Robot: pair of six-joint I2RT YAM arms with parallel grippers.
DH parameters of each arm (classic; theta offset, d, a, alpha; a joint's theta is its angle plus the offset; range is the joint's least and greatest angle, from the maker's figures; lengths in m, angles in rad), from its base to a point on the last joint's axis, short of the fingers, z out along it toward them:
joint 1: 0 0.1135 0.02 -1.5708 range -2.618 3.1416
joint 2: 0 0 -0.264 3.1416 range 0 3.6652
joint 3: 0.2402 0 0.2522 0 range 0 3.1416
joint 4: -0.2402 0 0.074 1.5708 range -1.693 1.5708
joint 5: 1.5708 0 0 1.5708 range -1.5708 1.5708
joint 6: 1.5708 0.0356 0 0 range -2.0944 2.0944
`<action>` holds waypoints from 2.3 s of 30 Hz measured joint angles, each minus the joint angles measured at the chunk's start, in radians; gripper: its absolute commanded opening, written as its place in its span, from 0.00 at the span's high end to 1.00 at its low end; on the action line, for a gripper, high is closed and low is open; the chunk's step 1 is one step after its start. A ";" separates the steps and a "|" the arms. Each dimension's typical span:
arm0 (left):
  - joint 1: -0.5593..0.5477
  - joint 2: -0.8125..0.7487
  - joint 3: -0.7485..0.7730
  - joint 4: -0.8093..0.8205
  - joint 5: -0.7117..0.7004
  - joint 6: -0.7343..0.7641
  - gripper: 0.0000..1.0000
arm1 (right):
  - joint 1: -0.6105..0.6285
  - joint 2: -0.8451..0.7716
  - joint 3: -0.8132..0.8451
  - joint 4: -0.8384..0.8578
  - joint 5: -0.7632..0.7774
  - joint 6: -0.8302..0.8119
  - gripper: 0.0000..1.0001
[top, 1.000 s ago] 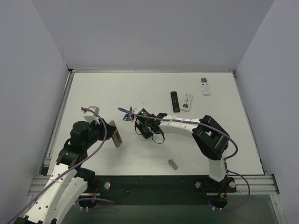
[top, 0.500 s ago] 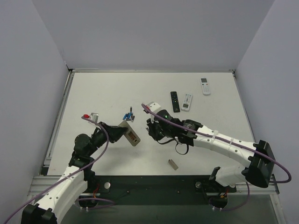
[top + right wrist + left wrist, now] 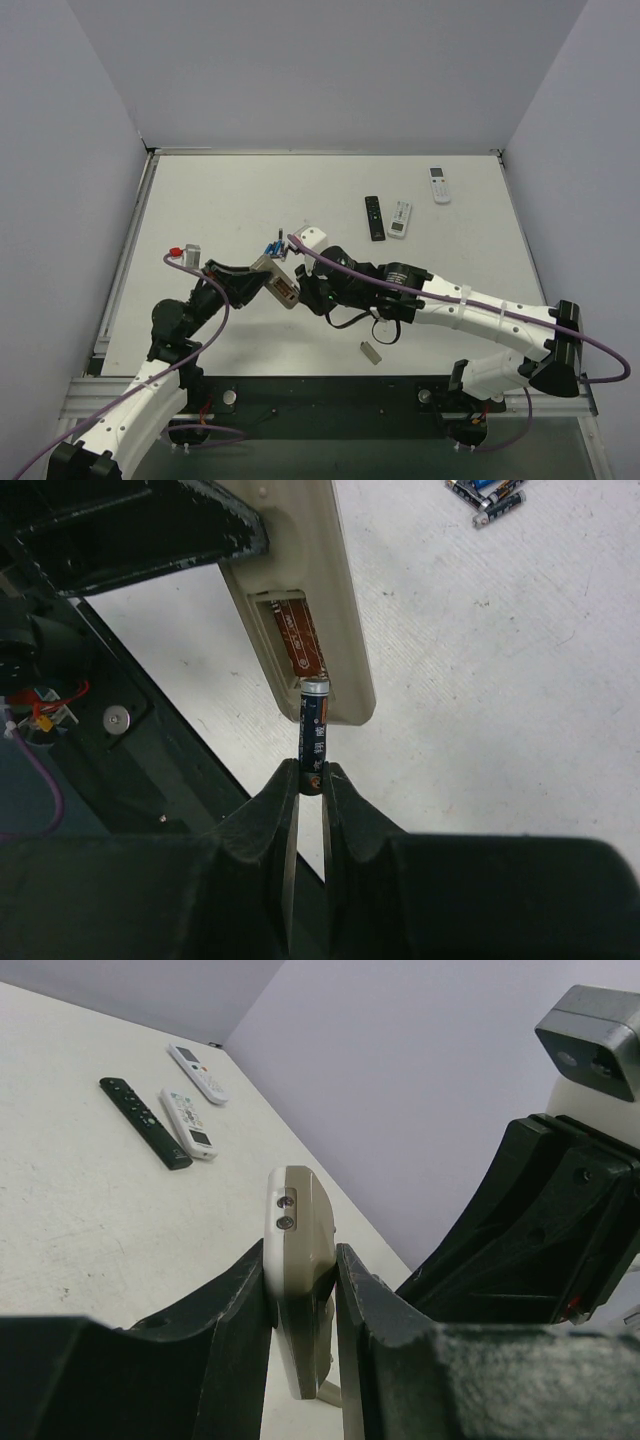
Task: Load the batteries into the remote control
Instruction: Load the battery into the remote control.
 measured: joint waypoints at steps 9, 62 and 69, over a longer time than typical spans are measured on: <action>-0.014 -0.002 -0.027 0.049 0.007 -0.030 1.00 | 0.025 0.097 0.092 -0.037 0.001 0.010 1.00; -0.100 0.062 -0.060 0.257 -0.053 -0.215 1.00 | 0.069 0.187 0.261 -0.198 0.031 -0.070 0.82; -0.101 0.061 -0.060 0.245 -0.087 -0.273 1.00 | 0.069 0.199 0.281 -0.197 0.037 -0.070 0.82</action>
